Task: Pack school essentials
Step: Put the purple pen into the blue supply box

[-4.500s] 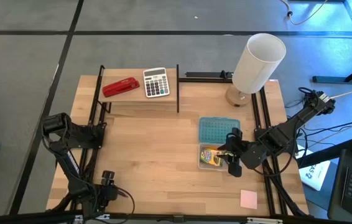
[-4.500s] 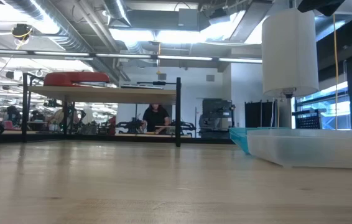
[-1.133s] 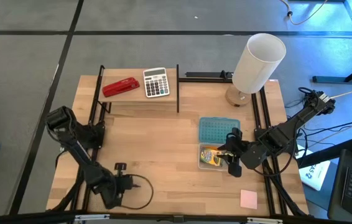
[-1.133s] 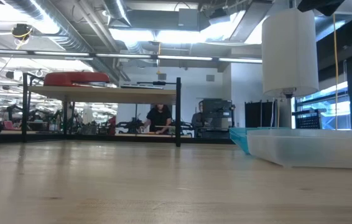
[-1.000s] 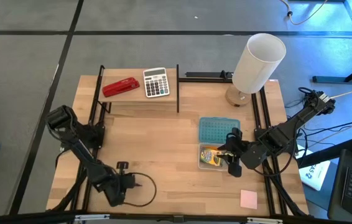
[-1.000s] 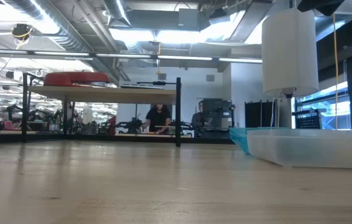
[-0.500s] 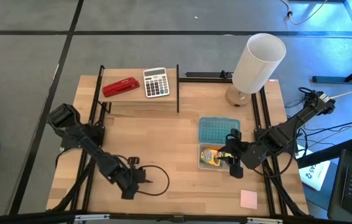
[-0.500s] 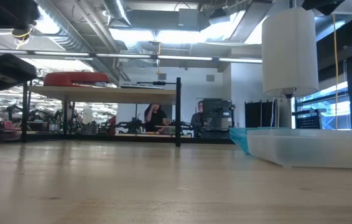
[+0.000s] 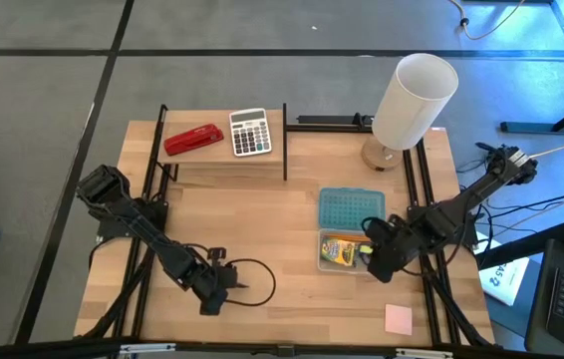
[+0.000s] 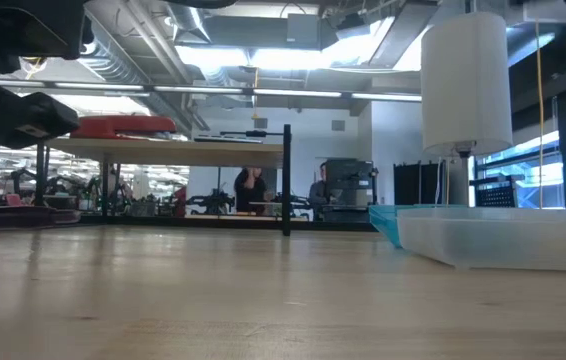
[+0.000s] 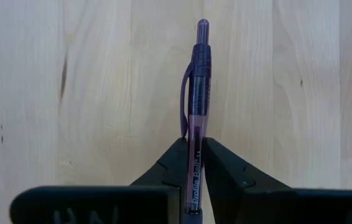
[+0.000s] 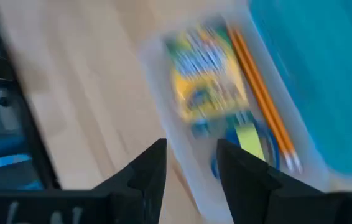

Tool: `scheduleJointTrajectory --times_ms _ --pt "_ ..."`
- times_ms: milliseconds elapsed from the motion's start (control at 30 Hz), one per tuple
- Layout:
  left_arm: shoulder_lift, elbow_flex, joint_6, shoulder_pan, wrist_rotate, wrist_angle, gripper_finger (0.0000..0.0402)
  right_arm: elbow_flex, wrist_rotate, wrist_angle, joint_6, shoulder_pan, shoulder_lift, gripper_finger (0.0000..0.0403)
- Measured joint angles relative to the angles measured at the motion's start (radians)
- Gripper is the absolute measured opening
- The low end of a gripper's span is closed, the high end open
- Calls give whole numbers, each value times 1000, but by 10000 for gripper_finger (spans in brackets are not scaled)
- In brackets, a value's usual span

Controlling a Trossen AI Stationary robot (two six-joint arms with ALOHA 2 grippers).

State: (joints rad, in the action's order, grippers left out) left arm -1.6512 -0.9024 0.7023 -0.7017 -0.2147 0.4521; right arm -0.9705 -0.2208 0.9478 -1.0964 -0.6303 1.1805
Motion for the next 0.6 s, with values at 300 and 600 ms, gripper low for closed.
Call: scheduleJointTrajectory --times_ms 300,600 --pt "0 0 -6 0 0 -2 39 140 119 117 -376 0 1 142" --pt "0 0 -6 0 0 -2 39 226 257 183 -531 0 2 142"
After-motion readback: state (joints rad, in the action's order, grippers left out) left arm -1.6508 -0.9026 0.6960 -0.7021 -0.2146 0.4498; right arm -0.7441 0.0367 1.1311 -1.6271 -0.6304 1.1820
